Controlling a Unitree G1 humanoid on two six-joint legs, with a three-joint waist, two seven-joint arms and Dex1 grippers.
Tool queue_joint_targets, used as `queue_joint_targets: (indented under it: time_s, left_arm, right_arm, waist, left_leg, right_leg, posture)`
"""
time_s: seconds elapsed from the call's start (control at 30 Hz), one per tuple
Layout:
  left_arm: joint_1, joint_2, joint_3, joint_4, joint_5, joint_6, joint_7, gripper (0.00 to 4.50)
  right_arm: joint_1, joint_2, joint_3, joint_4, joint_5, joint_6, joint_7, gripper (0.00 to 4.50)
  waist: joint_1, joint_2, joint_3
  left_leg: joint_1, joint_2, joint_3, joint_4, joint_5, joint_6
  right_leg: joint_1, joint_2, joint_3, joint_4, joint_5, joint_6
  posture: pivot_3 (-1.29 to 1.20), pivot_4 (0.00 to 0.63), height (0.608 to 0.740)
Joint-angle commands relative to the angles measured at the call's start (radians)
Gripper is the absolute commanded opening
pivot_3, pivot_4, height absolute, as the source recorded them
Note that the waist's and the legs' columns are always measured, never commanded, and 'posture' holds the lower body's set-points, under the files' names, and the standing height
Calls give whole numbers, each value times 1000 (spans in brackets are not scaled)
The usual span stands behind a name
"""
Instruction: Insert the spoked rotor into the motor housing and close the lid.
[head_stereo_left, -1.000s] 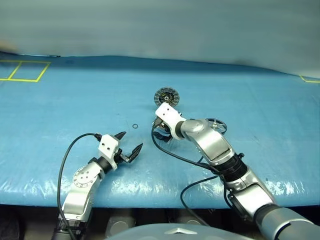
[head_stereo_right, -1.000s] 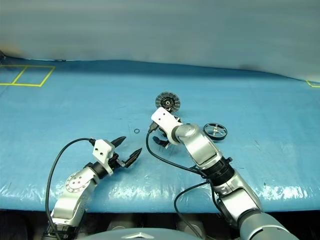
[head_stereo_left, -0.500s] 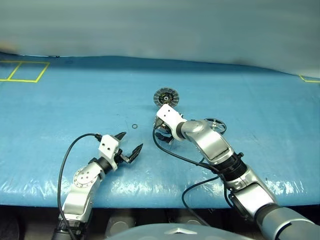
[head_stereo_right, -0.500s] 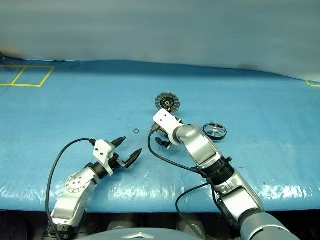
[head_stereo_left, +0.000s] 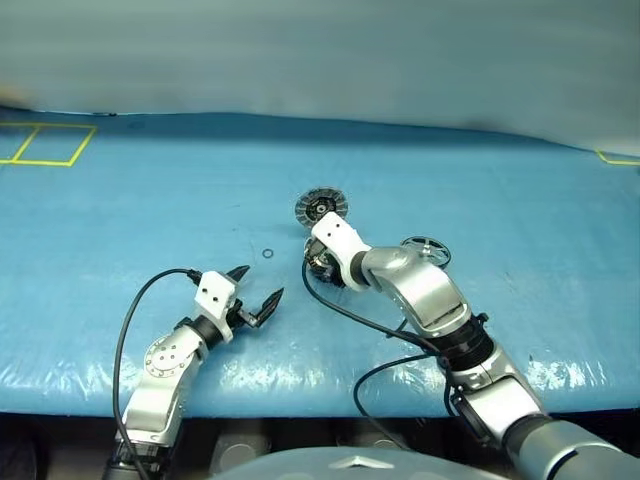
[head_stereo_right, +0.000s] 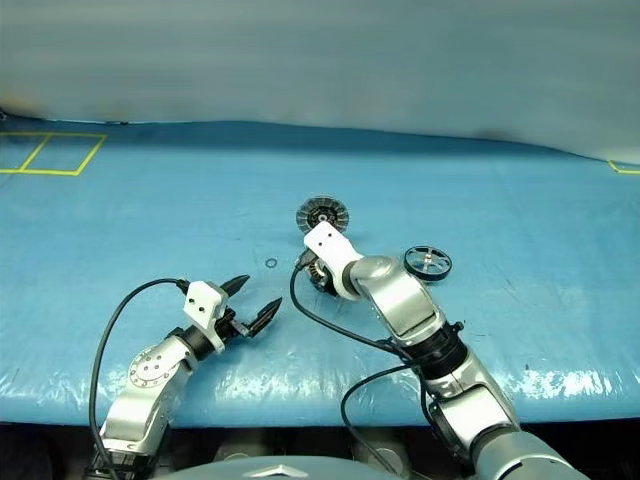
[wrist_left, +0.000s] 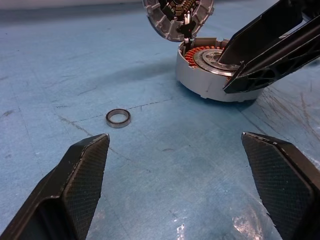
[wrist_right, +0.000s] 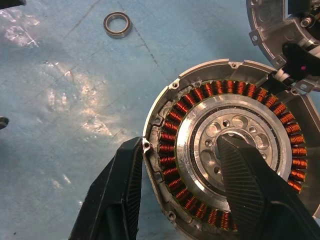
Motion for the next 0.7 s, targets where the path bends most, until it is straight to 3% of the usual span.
queue_joint_targets:
  time_s: [0.03,0.27,0.7]
  left_arm:
    - [3,6,13,-60,-10,-20,7,4500]
    - [11,8,20,-63,-14,-22,12,4500]
    - [23,17,32,-78,-17,-23,13,4500]
  right_arm:
    - [96,81,-2,-26,49,136,-44,1940]
    - [196,237,-48,-173,48,299,-166,1940]
    - [213,427,-168,-208,83,377,-281,1940]
  waist:
    - [-4,-2,-2]
    - [-7,-2,-2]
    - [-7,-2,-2]
  left_leg:
    - [0,0,0,0,0,0]
    - [3,0,-1,-1,0,-1]
    - [3,0,0,-3,0,-1]
  right_leg:
    - [0,0,0,0,0,0]
    - [2,0,0,0,-1,-1]
    - [1,-1,0,-1,-3,-4]
  posture:
    - [0,150,740]
    - [0,150,740]
    - [0,150,740]
